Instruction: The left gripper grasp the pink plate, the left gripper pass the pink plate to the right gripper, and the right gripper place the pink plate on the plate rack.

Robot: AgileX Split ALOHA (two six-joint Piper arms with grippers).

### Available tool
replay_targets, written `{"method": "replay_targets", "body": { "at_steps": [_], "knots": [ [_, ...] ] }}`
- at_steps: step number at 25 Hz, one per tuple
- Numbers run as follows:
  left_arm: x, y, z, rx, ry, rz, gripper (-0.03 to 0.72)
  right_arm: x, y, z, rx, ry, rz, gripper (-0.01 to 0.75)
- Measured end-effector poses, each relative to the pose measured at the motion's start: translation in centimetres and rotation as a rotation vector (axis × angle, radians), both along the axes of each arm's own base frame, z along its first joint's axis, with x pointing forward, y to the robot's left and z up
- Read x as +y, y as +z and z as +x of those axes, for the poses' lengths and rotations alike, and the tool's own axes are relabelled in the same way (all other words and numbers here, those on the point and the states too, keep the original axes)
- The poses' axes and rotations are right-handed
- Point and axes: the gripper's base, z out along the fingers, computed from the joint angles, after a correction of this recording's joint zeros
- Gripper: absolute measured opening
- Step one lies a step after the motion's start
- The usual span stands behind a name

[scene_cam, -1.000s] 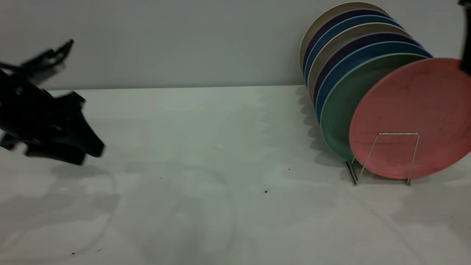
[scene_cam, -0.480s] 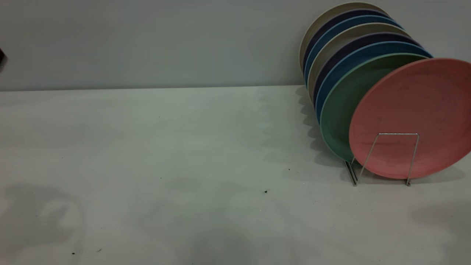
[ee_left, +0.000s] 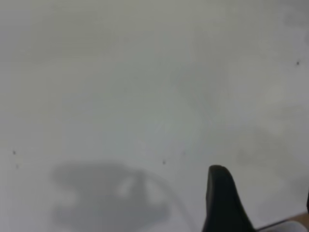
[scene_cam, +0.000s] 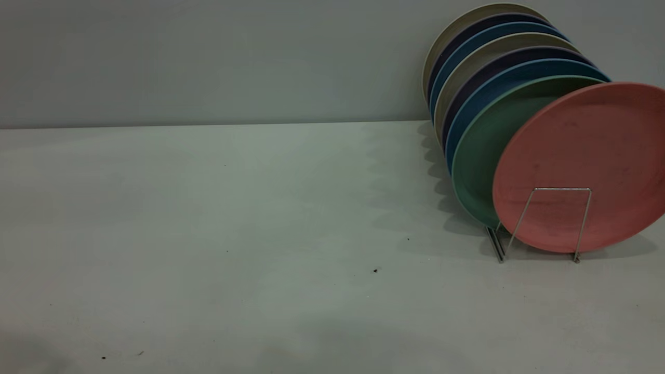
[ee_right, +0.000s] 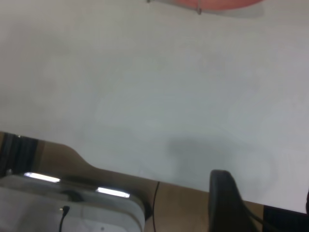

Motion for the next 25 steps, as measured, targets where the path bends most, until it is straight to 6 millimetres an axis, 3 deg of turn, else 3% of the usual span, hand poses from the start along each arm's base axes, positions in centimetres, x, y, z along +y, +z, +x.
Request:
{"method": "replay_targets", "body": {
  "at_steps": [8, 15, 19, 25],
  "knots": [
    [-0.7, -1.7, -7.0, -0.053, -0.005, 0.0, 0.472, -0.5, -1.1, -5.0, -0.144, 0.006, 0.007, 0.415],
    [-1.1, -2.8, -12.2, -0.108, 0.05, -0.013, 0.472, -0.9, -3.1, -6.8, -0.173, -0.001, -0.021, 0.415],
    [-0.8, -3.4, -14.3, -0.118, 0.117, 0.019, 0.472, -1.1, -4.2, -7.6, -0.186, -0.006, -0.035, 0.415],
    [-0.2, -4.6, -15.1, -0.112, 0.178, 0.064, 0.476, -1.2, -5.3, -8.5, -0.213, -0.008, -0.031, 0.415]
  ]
}}
